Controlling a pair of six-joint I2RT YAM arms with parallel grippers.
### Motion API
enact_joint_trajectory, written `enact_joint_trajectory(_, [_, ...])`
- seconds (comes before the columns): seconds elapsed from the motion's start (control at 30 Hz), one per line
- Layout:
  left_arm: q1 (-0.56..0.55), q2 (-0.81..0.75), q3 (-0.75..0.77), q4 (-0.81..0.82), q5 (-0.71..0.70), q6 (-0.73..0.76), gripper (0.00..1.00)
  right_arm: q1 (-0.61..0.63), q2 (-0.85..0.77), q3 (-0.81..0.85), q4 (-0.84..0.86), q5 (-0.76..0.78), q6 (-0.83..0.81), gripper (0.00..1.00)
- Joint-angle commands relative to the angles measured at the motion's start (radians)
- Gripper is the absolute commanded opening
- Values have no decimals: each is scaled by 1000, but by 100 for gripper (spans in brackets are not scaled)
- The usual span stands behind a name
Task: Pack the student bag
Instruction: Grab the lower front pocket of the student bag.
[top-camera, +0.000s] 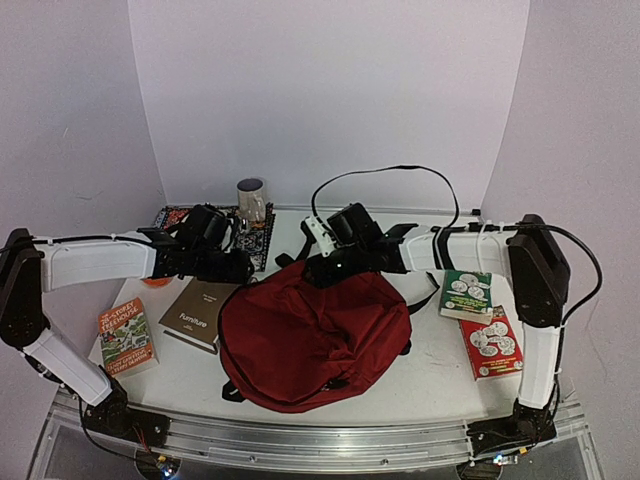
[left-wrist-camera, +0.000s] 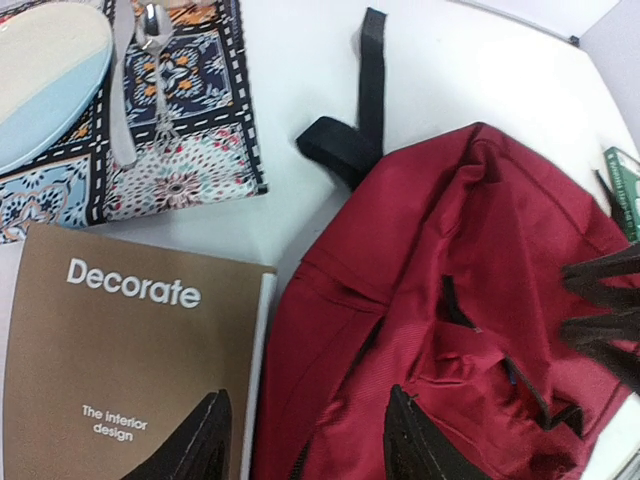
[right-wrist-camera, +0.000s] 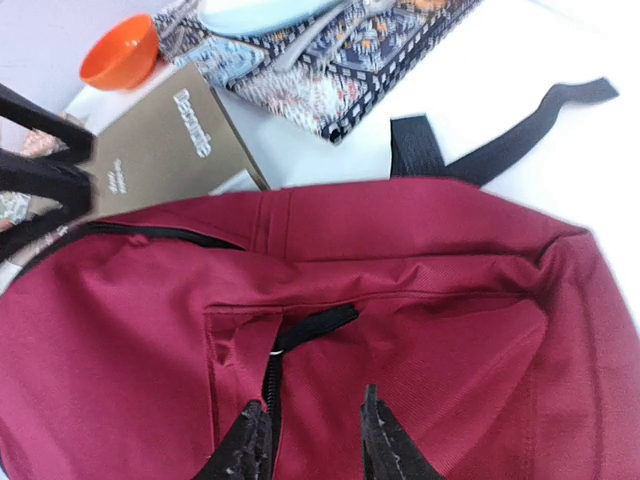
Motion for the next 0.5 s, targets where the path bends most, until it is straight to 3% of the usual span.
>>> enact_joint_trajectory(0.0, [-29,-14,89,-23,62,-31,52,3,65,28,-6,-39,16,30])
enact_joint_trajectory(0.47, [-47,241,221,-21,244,-147,51,27,161,12,81,-111,69,33])
